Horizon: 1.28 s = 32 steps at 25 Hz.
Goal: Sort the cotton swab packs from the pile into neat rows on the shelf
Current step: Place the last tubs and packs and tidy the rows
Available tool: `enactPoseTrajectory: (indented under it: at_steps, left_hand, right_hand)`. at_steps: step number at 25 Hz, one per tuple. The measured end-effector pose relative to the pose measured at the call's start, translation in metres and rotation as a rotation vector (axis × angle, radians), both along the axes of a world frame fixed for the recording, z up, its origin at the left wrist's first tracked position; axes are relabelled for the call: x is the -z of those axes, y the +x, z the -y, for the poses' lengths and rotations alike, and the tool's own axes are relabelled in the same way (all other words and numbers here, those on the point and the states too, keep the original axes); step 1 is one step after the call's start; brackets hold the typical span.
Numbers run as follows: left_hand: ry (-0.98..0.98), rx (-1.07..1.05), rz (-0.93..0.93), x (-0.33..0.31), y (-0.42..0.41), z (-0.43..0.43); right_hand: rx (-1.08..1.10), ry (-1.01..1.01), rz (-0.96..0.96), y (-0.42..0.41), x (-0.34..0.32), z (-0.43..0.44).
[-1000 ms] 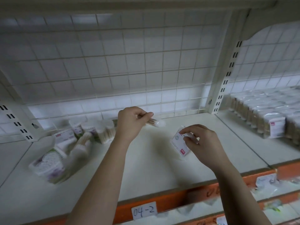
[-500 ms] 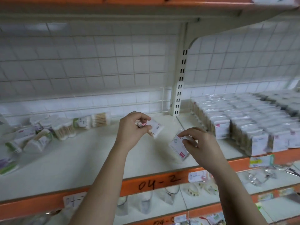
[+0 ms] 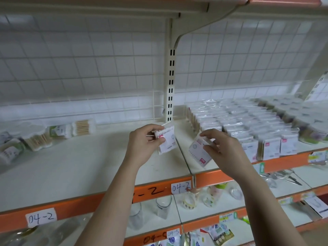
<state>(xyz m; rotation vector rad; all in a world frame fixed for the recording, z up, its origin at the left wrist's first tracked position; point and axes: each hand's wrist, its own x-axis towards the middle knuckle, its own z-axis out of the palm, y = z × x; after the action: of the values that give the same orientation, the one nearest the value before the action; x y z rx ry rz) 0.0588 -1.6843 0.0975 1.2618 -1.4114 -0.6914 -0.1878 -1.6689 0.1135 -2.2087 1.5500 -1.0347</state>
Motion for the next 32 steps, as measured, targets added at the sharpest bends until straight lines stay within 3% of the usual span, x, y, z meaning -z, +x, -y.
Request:
enactPoseTrajectory:
  at_steps: [5, 12, 23, 32]
  left_hand:
    - [-0.050, 0.004, -0.027, 0.001, -0.009, 0.020]
    - [0.008, 0.114, 0.053, 0.003, -0.022, 0.034]
    - [0.005, -0.048, 0.023, 0.011, -0.074, 0.030]
    - [0.002, -0.142, 0.043, 0.019, -0.105, 0.010]
  right_hand:
    - [0.064, 0.047, -0.027, -0.018, -0.006, 0.020]
    - [0.044, 0.010, -0.268, -0.034, -0.013, 0.062]
    - [-0.126, 0.123, -0.455, -0.056, -0.020, 0.087]
    - [-0.252, 0.079, -0.493, -0.073, -0.019, 0.104]
